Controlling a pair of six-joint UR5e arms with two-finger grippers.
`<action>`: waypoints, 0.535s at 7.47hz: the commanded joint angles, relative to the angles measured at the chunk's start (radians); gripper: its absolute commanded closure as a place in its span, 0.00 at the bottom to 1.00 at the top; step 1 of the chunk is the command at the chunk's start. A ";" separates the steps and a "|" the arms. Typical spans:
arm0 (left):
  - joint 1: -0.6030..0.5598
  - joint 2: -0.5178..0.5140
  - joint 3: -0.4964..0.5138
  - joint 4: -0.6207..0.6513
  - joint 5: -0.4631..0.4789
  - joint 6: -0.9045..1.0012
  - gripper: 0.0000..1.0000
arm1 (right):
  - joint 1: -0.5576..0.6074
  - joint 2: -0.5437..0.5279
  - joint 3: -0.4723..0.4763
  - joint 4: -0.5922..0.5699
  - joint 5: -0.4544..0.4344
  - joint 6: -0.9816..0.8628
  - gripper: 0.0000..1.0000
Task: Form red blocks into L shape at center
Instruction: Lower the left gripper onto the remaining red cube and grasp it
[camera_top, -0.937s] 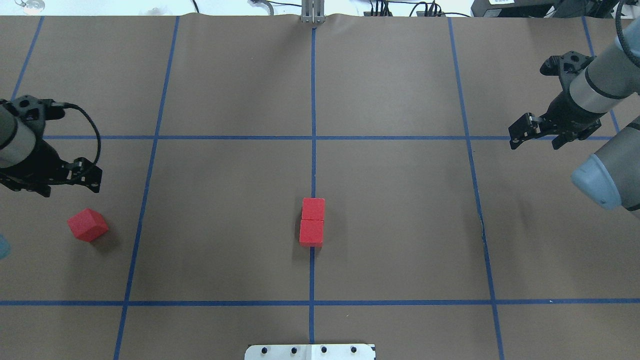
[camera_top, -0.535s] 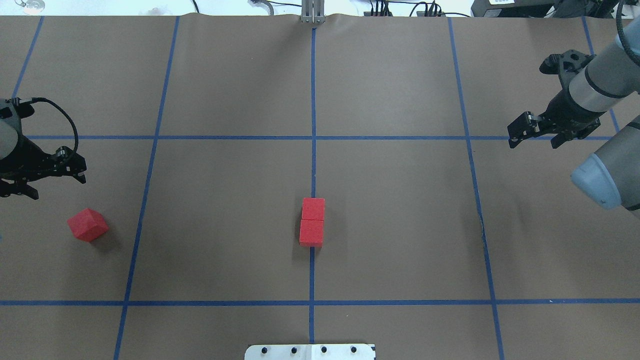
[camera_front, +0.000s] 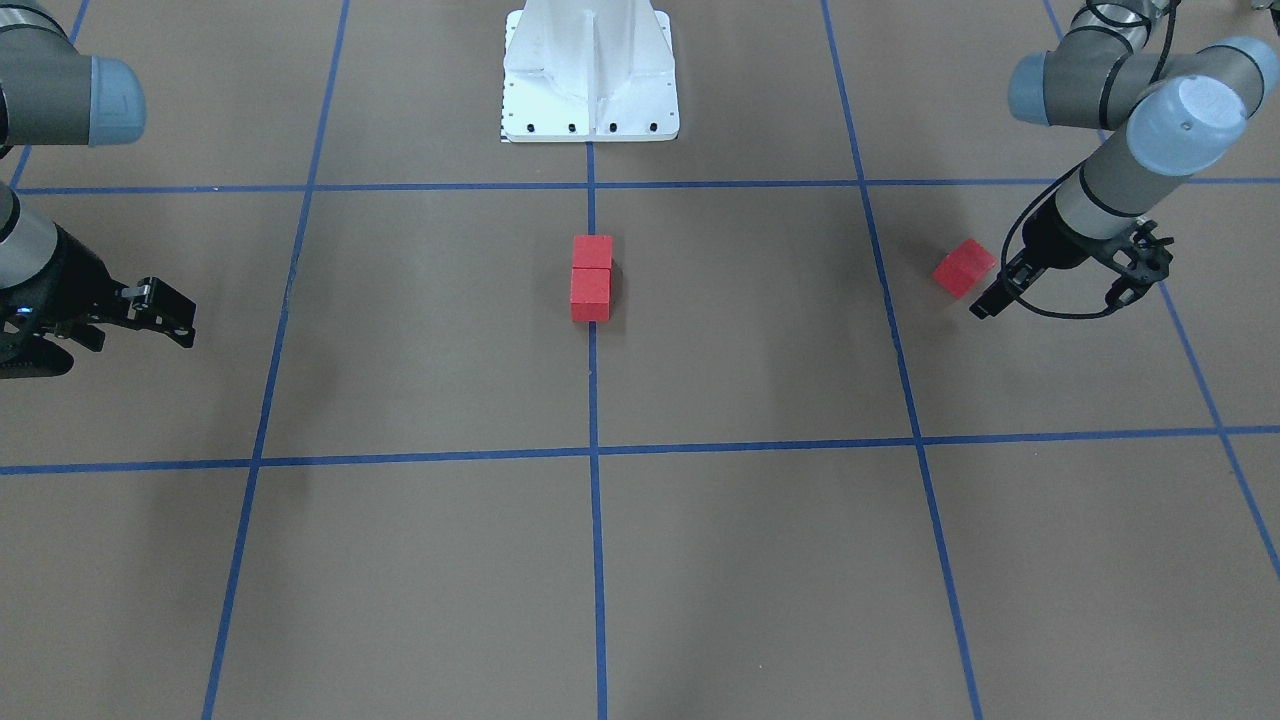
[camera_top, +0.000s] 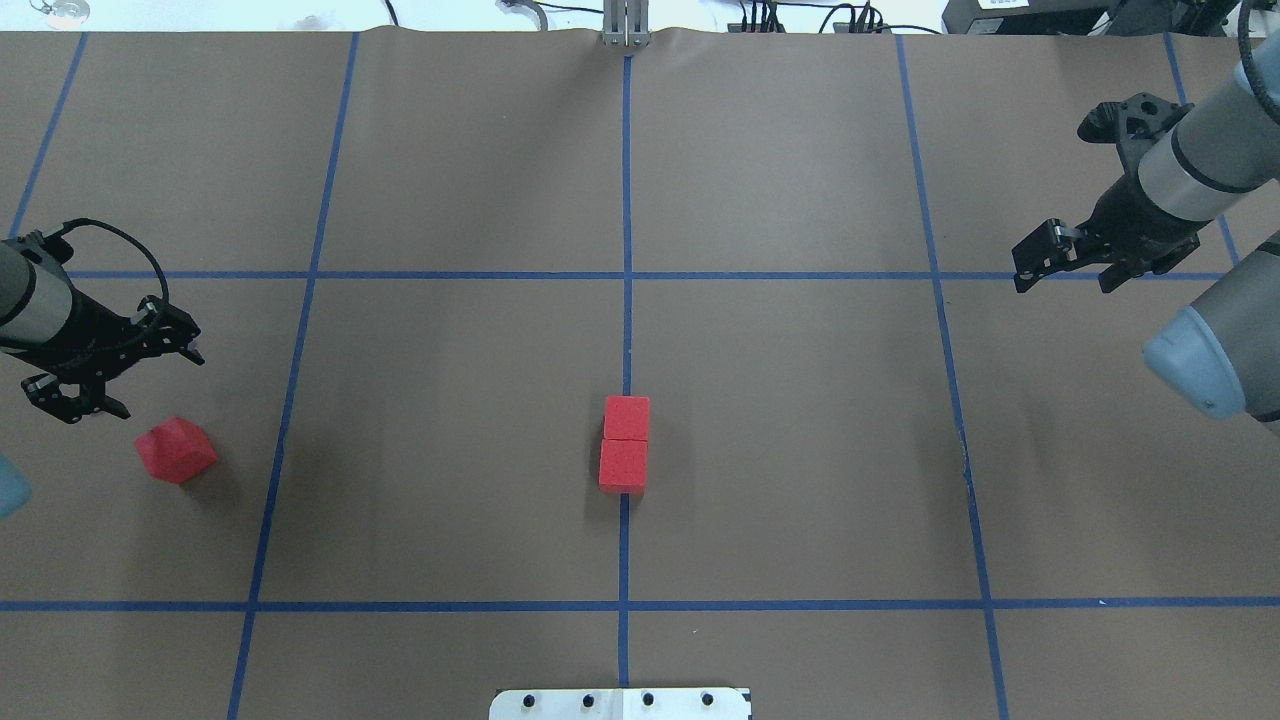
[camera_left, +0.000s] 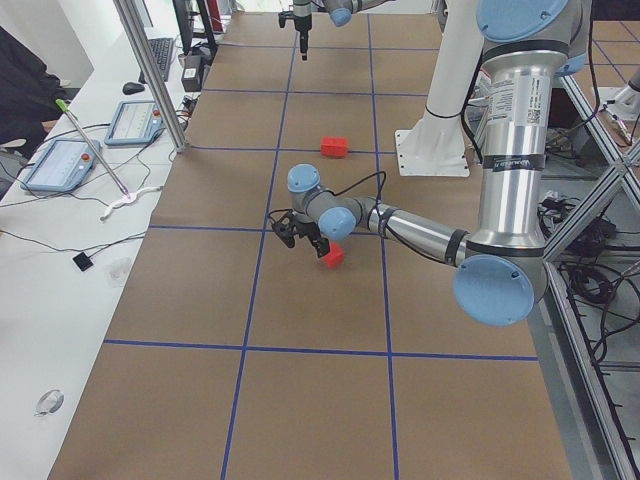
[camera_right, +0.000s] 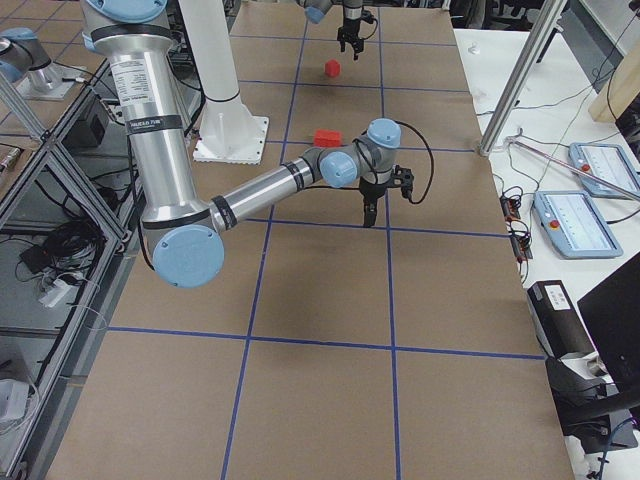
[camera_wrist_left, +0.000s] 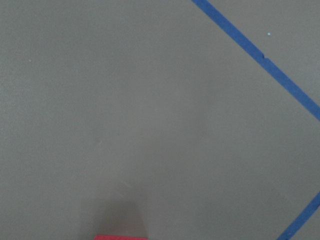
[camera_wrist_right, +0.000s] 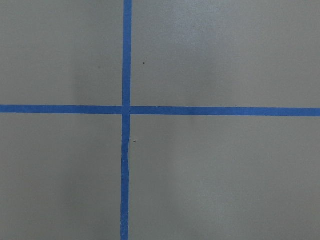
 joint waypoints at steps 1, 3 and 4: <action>0.029 0.011 0.001 -0.003 0.000 -0.005 0.01 | -0.002 0.000 0.000 0.000 -0.003 0.000 0.00; 0.031 0.032 -0.015 -0.003 0.000 0.001 0.01 | -0.002 0.000 0.002 0.000 -0.001 0.000 0.00; 0.036 0.034 -0.015 -0.009 0.000 -0.005 0.01 | -0.002 0.000 0.003 0.000 -0.001 0.000 0.00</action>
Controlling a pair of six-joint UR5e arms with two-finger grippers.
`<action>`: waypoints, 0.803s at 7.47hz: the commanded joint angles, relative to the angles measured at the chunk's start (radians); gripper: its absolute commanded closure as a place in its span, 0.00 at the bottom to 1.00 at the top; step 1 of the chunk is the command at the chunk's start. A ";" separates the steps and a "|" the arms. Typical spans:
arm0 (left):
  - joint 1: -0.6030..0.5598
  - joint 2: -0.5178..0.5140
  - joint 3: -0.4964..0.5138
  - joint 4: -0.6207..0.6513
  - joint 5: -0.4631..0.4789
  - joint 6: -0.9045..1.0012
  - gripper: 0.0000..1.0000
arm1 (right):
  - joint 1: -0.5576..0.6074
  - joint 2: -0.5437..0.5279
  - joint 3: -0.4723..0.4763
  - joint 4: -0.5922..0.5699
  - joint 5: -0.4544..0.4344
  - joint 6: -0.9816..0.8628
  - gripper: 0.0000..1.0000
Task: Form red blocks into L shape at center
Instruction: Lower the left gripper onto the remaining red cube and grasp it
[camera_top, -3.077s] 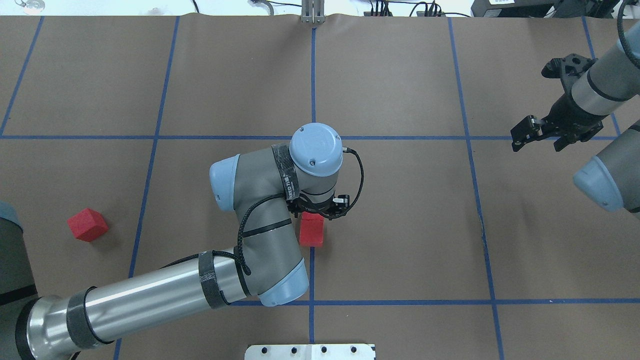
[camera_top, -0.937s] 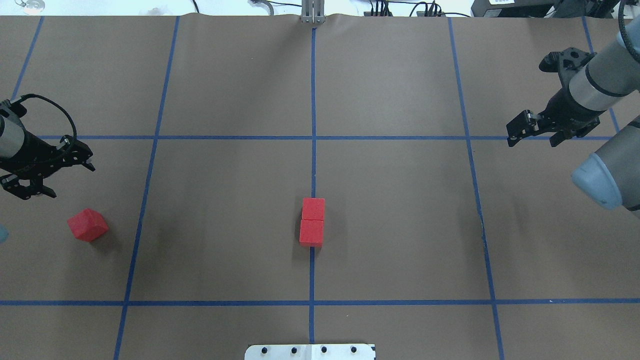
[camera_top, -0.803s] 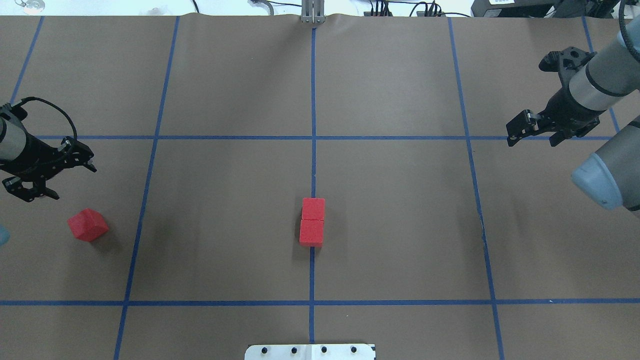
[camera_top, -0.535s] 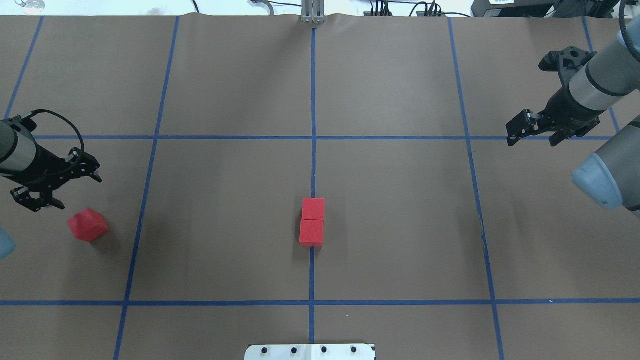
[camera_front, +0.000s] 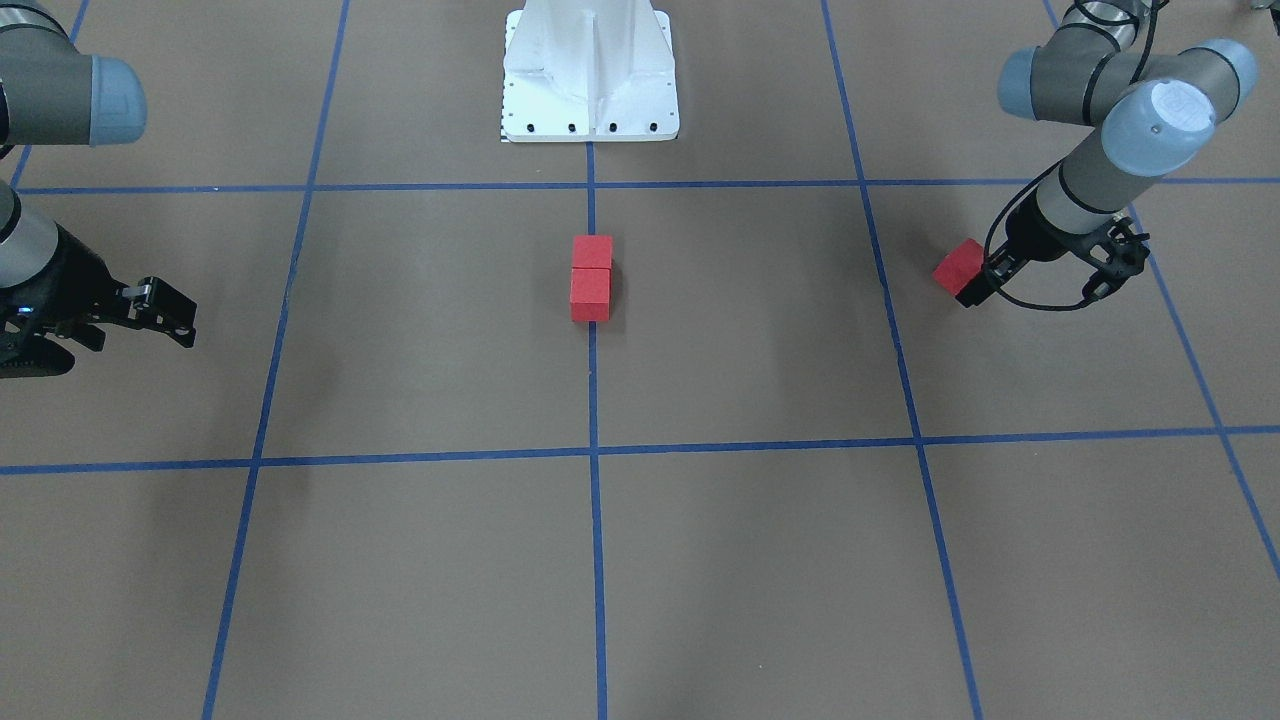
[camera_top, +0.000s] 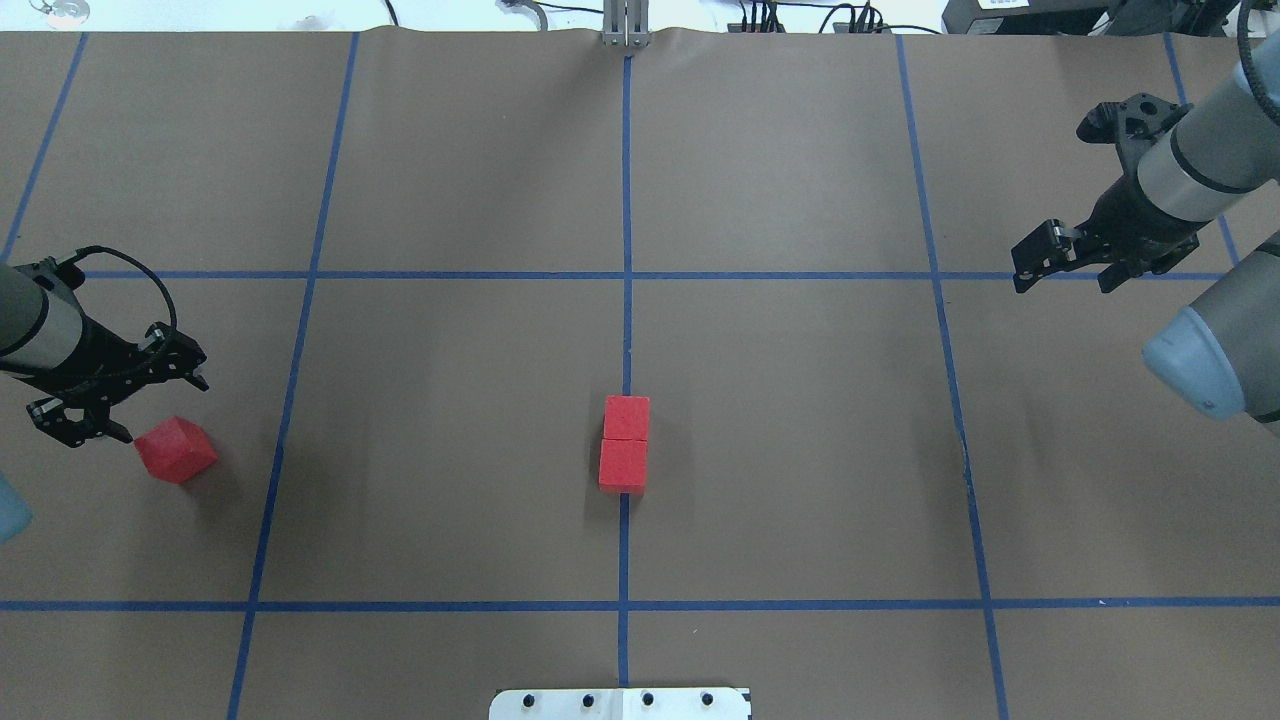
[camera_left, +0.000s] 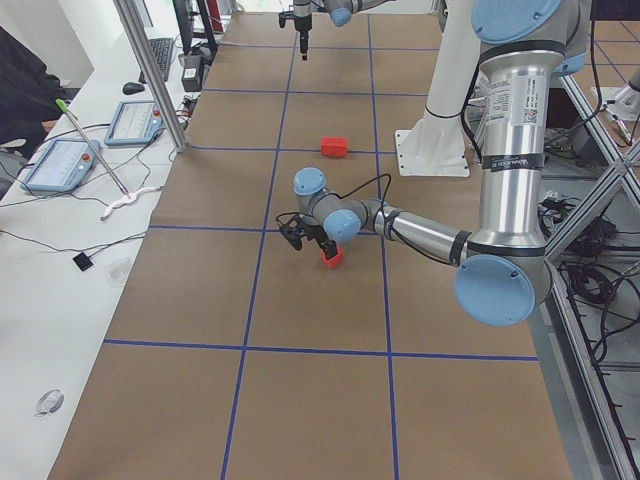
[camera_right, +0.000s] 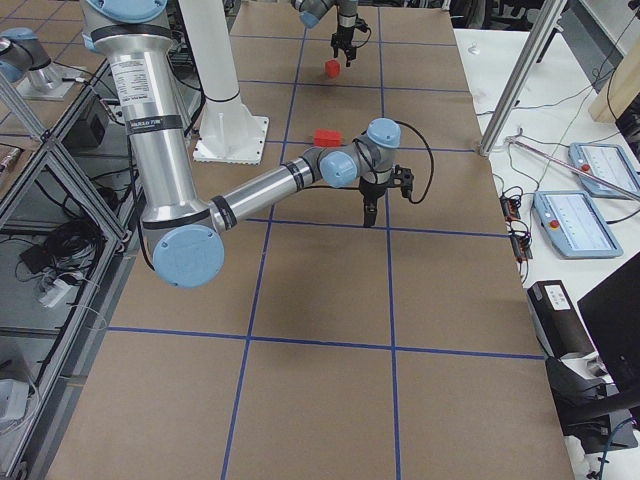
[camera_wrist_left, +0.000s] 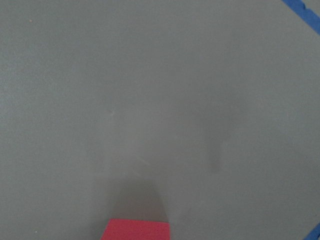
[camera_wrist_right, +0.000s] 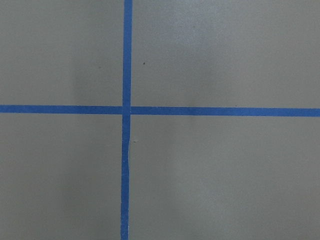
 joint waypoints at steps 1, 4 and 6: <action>0.027 0.040 -0.003 -0.013 0.003 -0.002 0.01 | 0.000 0.002 0.002 0.000 0.000 0.000 0.00; 0.052 0.048 0.004 -0.046 0.001 -0.011 0.01 | -0.002 0.009 0.005 0.000 0.000 0.033 0.00; 0.057 0.042 0.007 -0.049 0.001 -0.011 0.02 | 0.000 0.011 0.005 0.000 0.000 0.038 0.00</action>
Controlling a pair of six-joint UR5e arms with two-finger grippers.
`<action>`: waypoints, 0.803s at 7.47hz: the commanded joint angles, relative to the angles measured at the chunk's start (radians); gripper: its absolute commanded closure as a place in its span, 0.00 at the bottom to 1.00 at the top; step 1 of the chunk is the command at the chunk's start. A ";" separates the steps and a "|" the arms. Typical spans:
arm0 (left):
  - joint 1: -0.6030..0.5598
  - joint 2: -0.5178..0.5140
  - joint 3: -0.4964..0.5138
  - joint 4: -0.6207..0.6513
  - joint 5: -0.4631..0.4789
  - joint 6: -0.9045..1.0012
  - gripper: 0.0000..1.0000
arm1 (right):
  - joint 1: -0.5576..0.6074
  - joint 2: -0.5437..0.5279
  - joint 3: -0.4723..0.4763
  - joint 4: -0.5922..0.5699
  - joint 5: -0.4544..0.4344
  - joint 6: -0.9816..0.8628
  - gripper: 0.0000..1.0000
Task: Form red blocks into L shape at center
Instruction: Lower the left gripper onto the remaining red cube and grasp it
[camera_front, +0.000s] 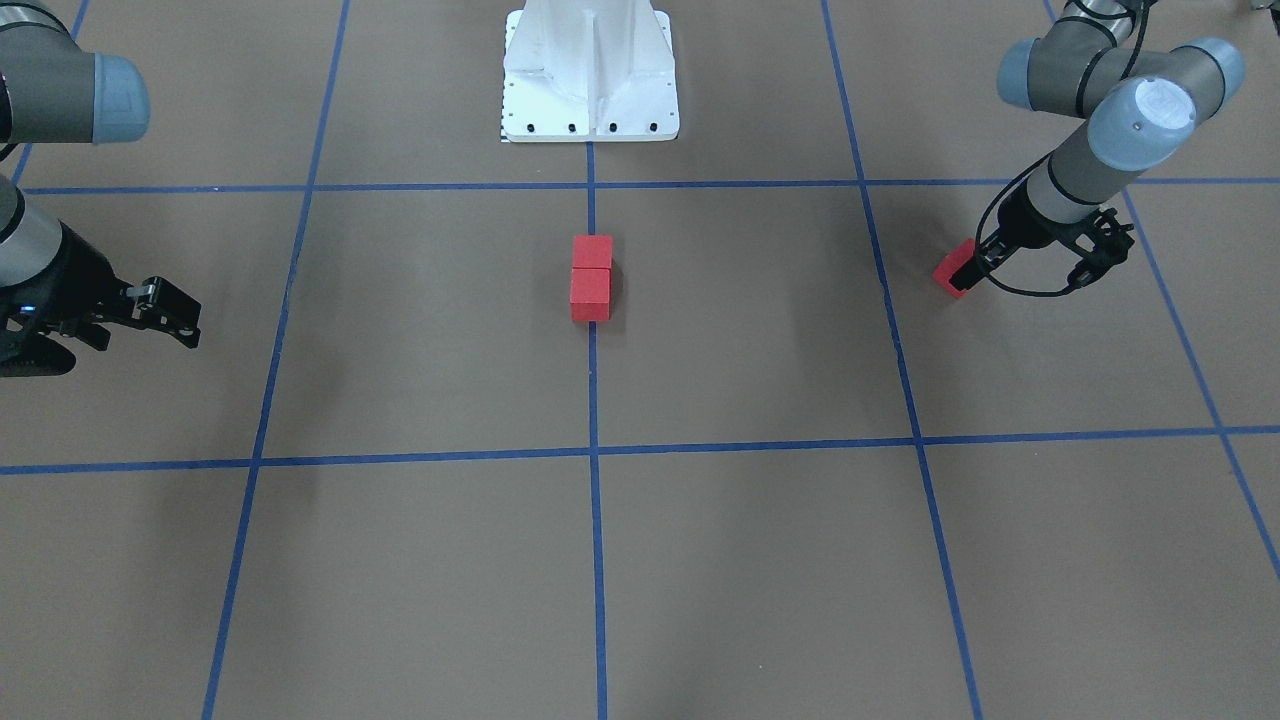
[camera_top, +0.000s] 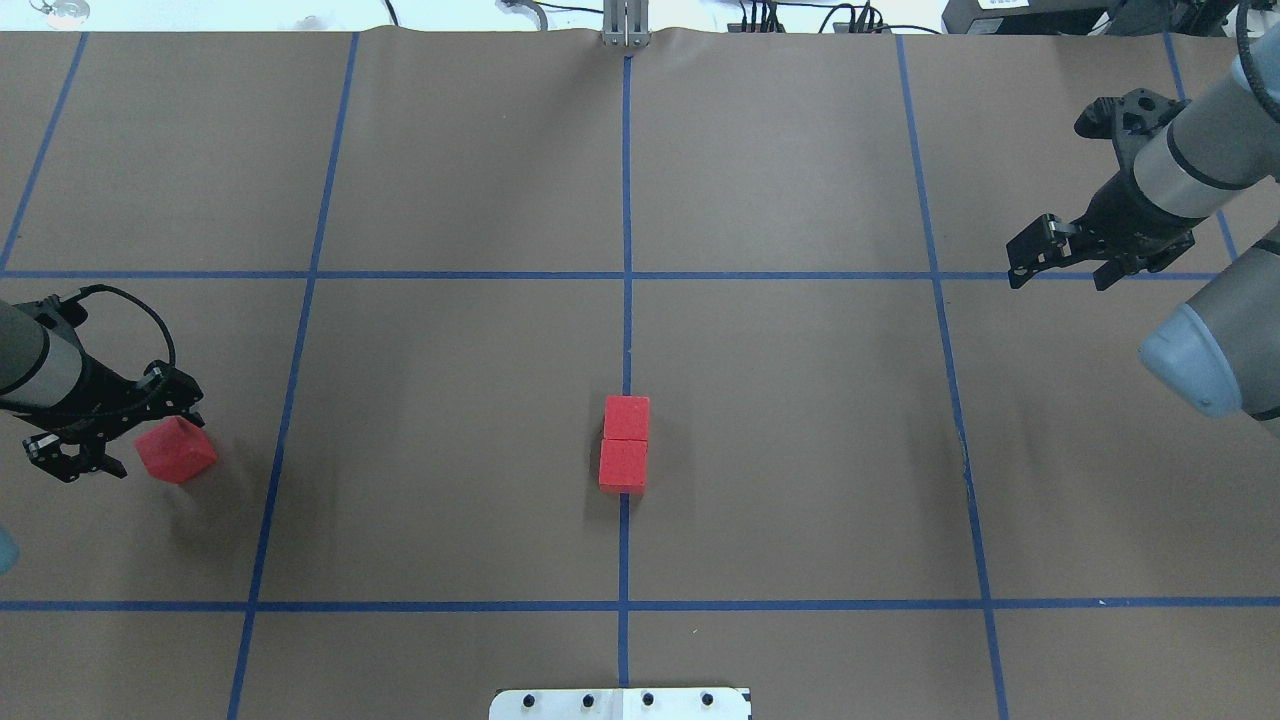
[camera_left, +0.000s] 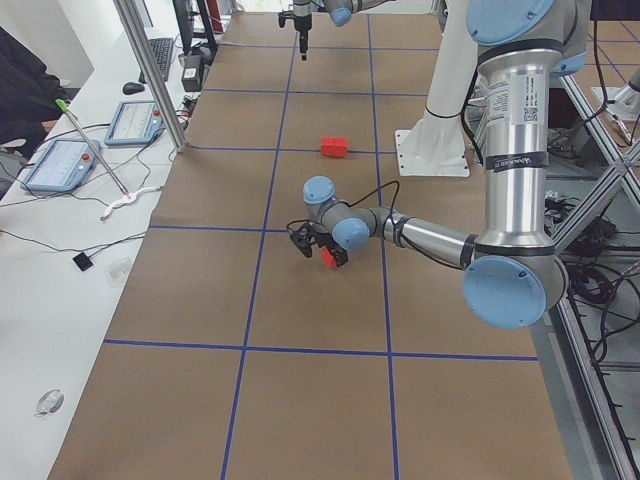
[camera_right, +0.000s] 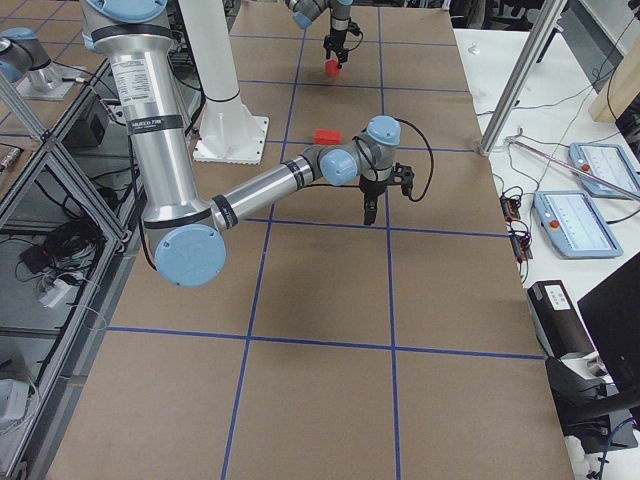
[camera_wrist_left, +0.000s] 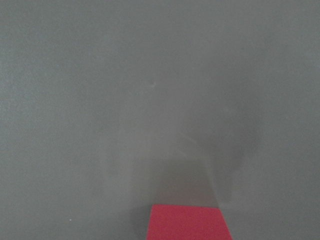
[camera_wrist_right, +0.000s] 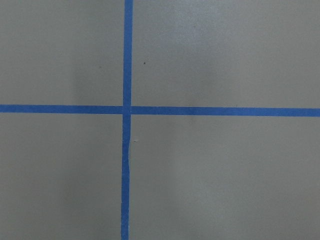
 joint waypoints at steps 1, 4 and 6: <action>0.003 -0.005 0.007 -0.002 0.001 0.002 0.13 | 0.001 -0.001 0.001 0.000 0.000 0.005 0.00; 0.011 -0.018 0.008 -0.002 -0.012 0.004 1.00 | 0.001 -0.001 0.001 0.000 0.000 0.005 0.00; 0.011 -0.058 -0.051 0.017 -0.034 -0.048 1.00 | -0.001 -0.001 -0.001 0.000 -0.003 0.005 0.00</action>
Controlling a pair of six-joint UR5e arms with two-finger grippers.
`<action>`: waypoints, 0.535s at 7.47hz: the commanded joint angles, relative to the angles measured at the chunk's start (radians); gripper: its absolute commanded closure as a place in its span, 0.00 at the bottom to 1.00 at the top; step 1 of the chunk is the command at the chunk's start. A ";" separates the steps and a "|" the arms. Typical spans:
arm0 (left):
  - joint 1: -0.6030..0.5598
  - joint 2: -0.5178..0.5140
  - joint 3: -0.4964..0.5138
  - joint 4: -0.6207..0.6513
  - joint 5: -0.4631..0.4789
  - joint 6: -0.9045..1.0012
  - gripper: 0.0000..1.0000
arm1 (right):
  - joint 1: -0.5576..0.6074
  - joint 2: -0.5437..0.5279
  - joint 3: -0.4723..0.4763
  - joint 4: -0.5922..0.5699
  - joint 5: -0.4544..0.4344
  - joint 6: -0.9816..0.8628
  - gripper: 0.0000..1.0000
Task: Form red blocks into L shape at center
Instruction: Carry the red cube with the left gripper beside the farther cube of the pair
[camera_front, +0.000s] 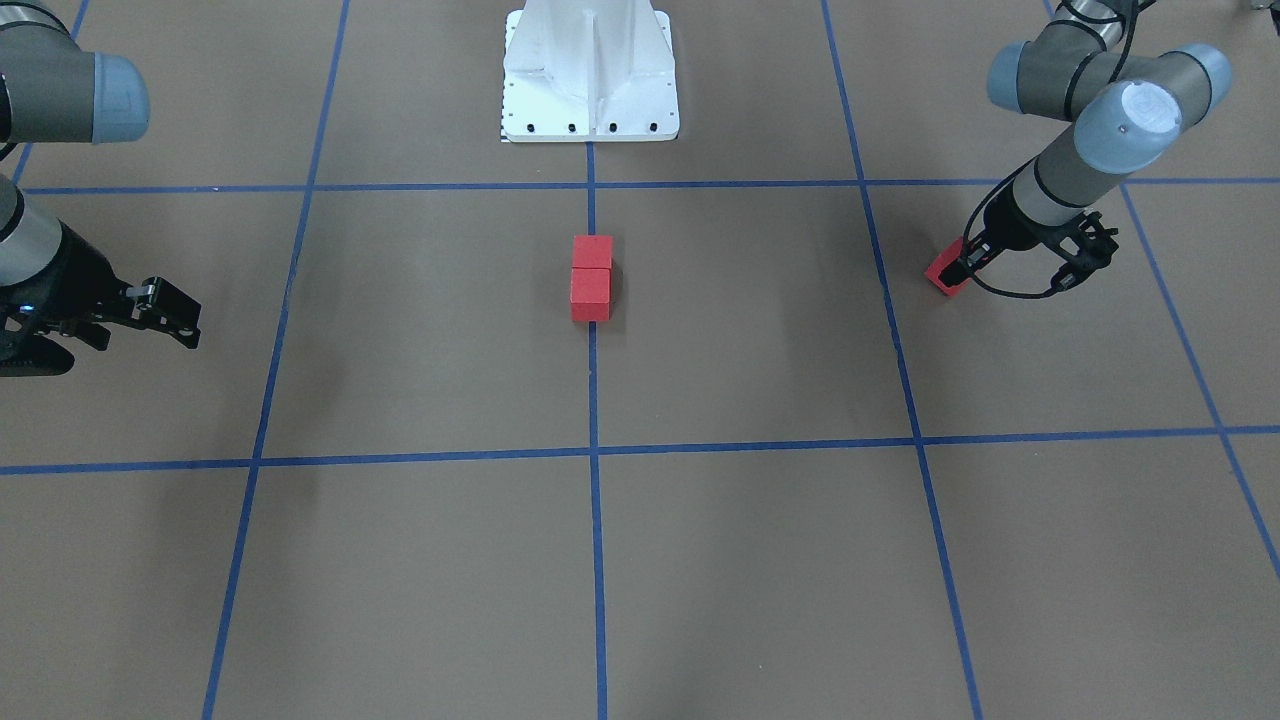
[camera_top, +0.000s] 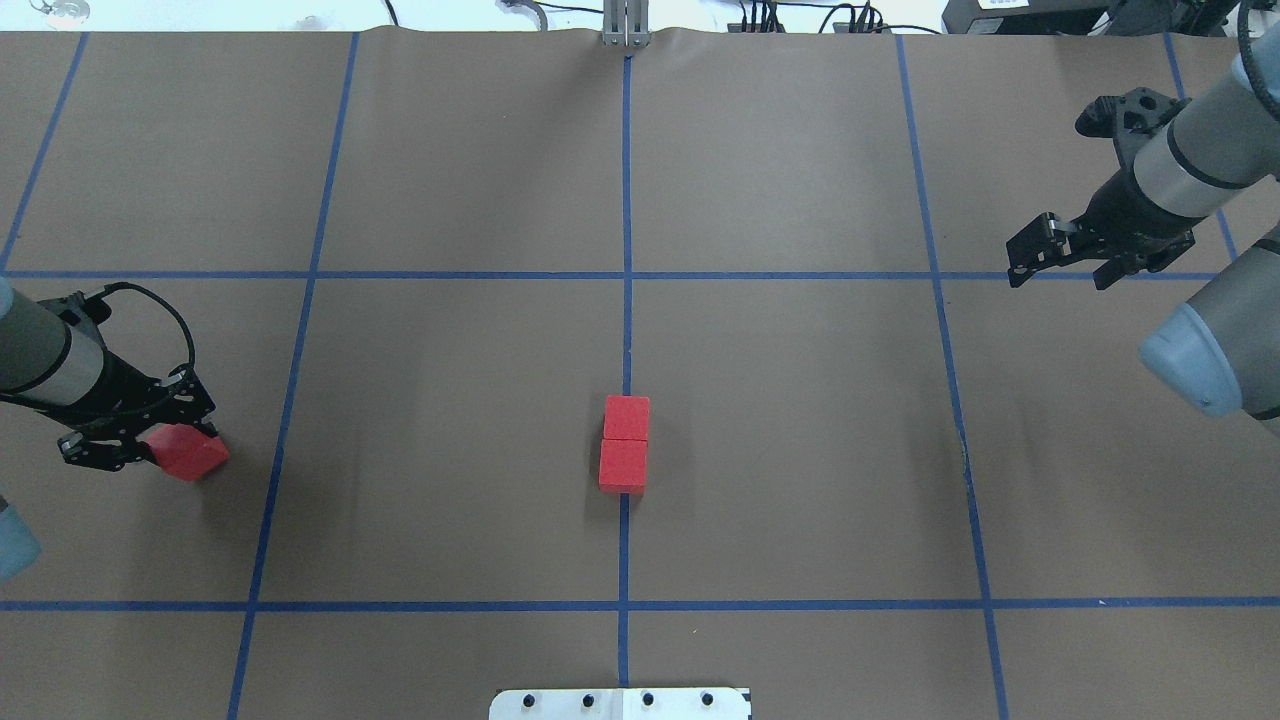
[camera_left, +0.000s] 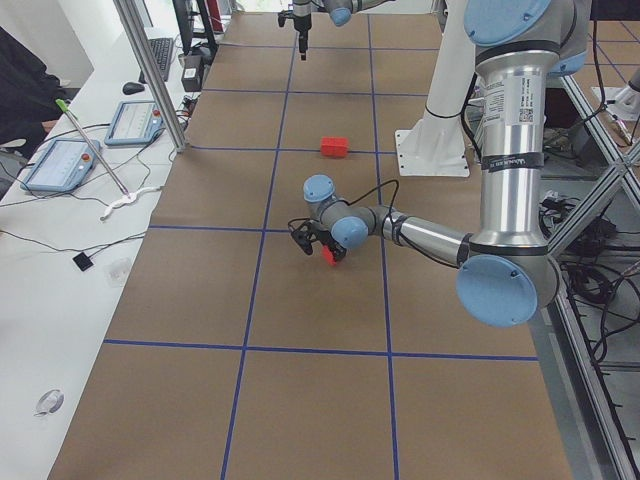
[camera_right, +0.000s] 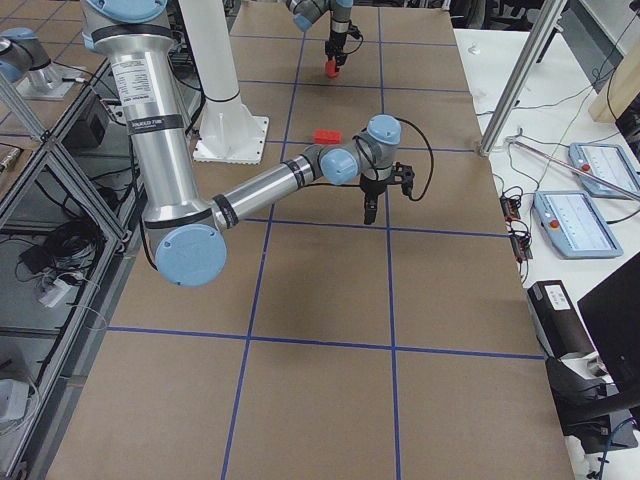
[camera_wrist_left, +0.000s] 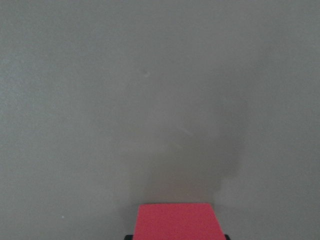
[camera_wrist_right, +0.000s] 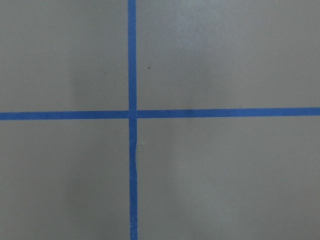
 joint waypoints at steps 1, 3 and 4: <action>0.000 -0.103 -0.045 0.013 -0.098 -0.212 1.00 | -0.001 0.000 -0.003 0.000 -0.002 0.000 0.00; 0.031 -0.345 0.033 0.135 -0.065 -0.461 1.00 | -0.001 0.000 -0.009 0.000 -0.002 0.000 0.00; 0.070 -0.449 0.062 0.201 -0.021 -0.585 1.00 | -0.001 0.002 -0.012 0.000 -0.004 0.000 0.00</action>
